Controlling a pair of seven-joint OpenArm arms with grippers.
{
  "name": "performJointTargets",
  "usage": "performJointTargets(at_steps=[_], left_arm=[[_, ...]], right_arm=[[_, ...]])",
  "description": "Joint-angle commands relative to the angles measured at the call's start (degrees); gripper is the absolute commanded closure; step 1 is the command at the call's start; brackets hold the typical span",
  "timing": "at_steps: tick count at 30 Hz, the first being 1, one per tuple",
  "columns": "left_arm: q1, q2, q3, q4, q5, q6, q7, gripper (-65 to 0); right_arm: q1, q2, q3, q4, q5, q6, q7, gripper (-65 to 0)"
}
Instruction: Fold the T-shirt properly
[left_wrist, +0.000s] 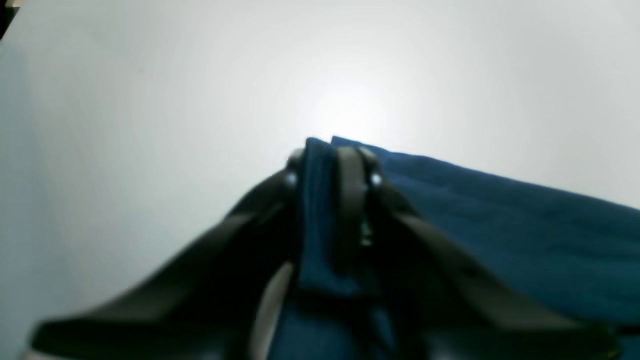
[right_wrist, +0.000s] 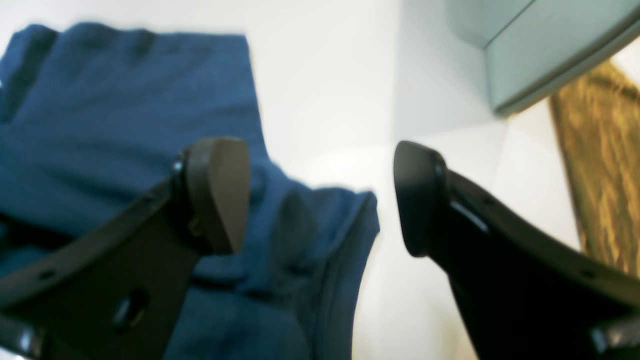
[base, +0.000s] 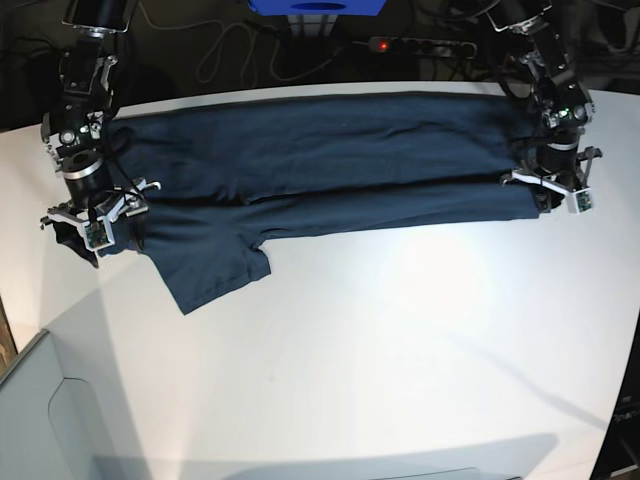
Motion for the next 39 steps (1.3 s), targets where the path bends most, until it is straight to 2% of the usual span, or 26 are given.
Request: performJointTargets(at_steps=[1, 3, 7, 10, 16, 21, 30, 39], left_arm=[[-0.38, -0.73, -0.32, 1.40, -0.36, 0.33, -1.37, -11.5], [-0.38, -0.73, -0.32, 1.49, -0.36, 0.33, -1.37, -10.5], [-0.64, -0.73, -0.32, 1.31, -0.36, 0.33, -1.37, -10.6], [-0.82, -0.73, -0.32, 1.31, -0.36, 0.33, -1.37, -11.2], [-1.08, -0.73, -0.40, 0.96, -0.36, 0.68, -1.99, -25.4], [-2.49, -0.73, -0.32, -0.09, -0.28, 0.68, -1.99, -32.3], [-5.21, -0.73, -0.32, -4.31, -0.28, 0.68, -1.90, -31.9], [-5.04, -0.73, -0.32, -4.23, -0.28, 0.68, -1.90, -14.7]], right_arm=[[0.77, -0.13, 0.19, 1.29, 0.61, -0.12, 1.38, -43.1], [2.00, -0.74, 0.19, 1.47, 0.43, -0.12, 1.20, -43.4], [5.17, -1.71, -1.39, 1.56, 0.43, 0.84, -4.77, -43.4], [6.31, -1.88, -2.01, 1.56, 0.61, 2.16, -6.80, -43.3], [6.92, -2.23, -3.59, 1.21, 0.61, 2.25, -6.88, -43.2], [7.54, -2.23, -3.59, 1.03, 0.52, 2.25, -6.97, -43.3], [8.33, -2.23, -3.59, 1.03, 0.43, 2.25, -6.97, -43.2], [9.47, -2.23, -3.59, 0.94, 0.43, 2.25, -6.97, -43.2]])
